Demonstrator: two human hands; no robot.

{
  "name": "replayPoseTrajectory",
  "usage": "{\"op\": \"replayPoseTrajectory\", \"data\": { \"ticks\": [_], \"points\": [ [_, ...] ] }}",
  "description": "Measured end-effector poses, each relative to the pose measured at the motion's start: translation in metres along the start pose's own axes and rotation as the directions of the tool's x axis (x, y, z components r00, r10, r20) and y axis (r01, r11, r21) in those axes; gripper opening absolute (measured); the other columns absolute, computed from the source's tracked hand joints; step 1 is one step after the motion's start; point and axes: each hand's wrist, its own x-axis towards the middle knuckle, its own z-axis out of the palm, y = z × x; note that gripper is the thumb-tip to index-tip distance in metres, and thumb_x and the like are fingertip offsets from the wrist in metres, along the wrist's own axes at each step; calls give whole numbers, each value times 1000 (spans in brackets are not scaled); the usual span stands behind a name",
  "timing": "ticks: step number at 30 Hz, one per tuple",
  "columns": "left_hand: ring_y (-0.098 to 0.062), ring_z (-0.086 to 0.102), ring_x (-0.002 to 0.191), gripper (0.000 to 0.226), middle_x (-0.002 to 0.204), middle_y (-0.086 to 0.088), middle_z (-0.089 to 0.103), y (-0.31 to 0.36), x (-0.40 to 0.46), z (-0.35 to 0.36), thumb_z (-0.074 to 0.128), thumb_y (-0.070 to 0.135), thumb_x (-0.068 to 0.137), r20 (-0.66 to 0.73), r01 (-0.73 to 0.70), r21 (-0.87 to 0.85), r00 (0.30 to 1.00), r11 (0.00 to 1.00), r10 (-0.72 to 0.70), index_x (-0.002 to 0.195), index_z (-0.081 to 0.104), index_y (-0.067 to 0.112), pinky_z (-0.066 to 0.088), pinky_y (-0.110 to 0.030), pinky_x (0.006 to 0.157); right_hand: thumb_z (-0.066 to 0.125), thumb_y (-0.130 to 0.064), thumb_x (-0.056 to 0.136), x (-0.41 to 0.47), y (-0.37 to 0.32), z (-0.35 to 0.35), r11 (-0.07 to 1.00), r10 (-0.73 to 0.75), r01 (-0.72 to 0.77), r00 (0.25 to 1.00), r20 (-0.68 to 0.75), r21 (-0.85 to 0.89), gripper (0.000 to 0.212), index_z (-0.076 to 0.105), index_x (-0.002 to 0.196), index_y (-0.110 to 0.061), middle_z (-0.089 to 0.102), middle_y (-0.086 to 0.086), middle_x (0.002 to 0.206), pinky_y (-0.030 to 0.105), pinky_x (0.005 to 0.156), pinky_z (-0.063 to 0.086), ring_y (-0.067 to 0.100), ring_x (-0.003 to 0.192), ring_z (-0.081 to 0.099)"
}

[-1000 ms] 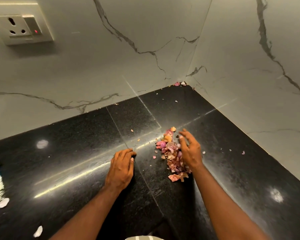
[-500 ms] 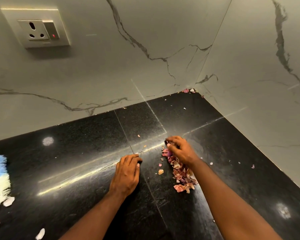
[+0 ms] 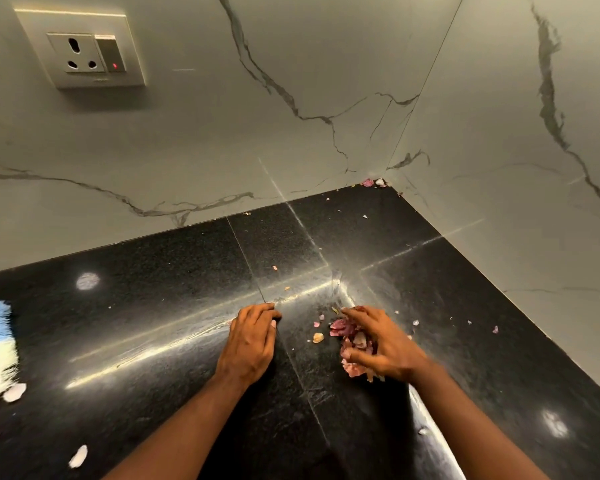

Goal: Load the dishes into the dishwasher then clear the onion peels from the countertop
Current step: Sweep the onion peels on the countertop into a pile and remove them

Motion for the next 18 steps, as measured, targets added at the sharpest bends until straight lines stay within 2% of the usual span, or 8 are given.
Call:
{"op": "replayPoseTrajectory", "data": {
  "ticks": [2, 5, 8, 12, 15, 16, 17, 18],
  "points": [
    [-8, 44, 128, 35, 134, 13, 56, -1, 0, 1, 37, 34, 106, 0, -3, 0, 1000, 1000, 3, 124, 66, 26, 38, -34, 107, 59, -86, 82, -11, -1, 17, 982, -51, 49, 999, -6, -183, 92, 26, 159, -49, 28, -12, 162, 35, 120, 23, 10, 149, 25],
    [-9, 45, 128, 34, 135, 13, 56, -1, 1, 2, 37, 35, 106, 1, -8, 8, 1000, 1000, 8, 123, 65, 27, 39, -34, 107, 54, -86, 84, -16, -2, 34, 942, -119, 77, 987, -110, -326, 76, 47, 149, -46, 40, -7, 154, 38, 117, 30, 17, 141, 35],
    [-9, 45, 128, 35, 134, 12, 56, -2, 1, 1, 36, 35, 106, -2, -11, 10, 1000, 1000, 11, 123, 66, 26, 38, -33, 108, 57, -69, 95, -13, -2, 40, 924, -201, 111, 955, -219, -365, 48, 63, 130, -36, 55, -4, 135, 36, 99, 43, 18, 118, 49],
    [-10, 45, 123, 35, 129, 11, 57, 2, 3, -1, 35, 36, 106, 8, -22, 31, 1000, 999, 22, 122, 64, 25, 34, -27, 105, 60, -42, 100, -8, -1, 42, 880, -314, 168, 908, -278, -445, 25, 68, 115, -24, 62, 0, 110, 32, 71, 47, 18, 89, 51],
    [-12, 47, 118, 35, 121, 13, 58, 0, 6, -3, 34, 40, 105, 60, -17, 35, 998, 999, 15, 120, 63, 27, 38, -30, 100, 55, -42, 102, 3, 5, 45, 899, -179, 13, 923, -340, -439, 27, 68, 110, -19, 62, 1, 99, 37, 62, 50, 23, 78, 58],
    [-13, 49, 117, 37, 120, 13, 59, 1, 8, -4, 33, 42, 105, 84, -13, 22, 996, 1000, 11, 120, 63, 26, 39, -31, 101, 57, -41, 102, 7, 4, 44, 931, -69, -86, 912, -405, -354, 26, 70, 109, -20, 63, 1, 97, 38, 64, 51, 24, 78, 60],
    [-14, 51, 118, 39, 120, 11, 61, 0, 11, -8, 33, 42, 105, 109, -14, 0, 994, 1000, 14, 120, 64, 24, 38, -31, 103, 60, -41, 102, 11, 1, 41, 962, 77, -190, 876, -477, -193, 24, 72, 109, -22, 65, -1, 95, 37, 67, 52, 22, 80, 63],
    [-16, 53, 120, 42, 122, 8, 63, 2, 14, -13, 34, 42, 105, 149, -11, -26, 989, 1000, 15, 120, 66, 21, 37, -30, 106, 62, -42, 102, 13, -7, 35, 962, 253, -271, 818, -517, 43, 19, 75, 106, -28, 68, -3, 92, 36, 70, 53, 18, 81, 65]
  ]
}}
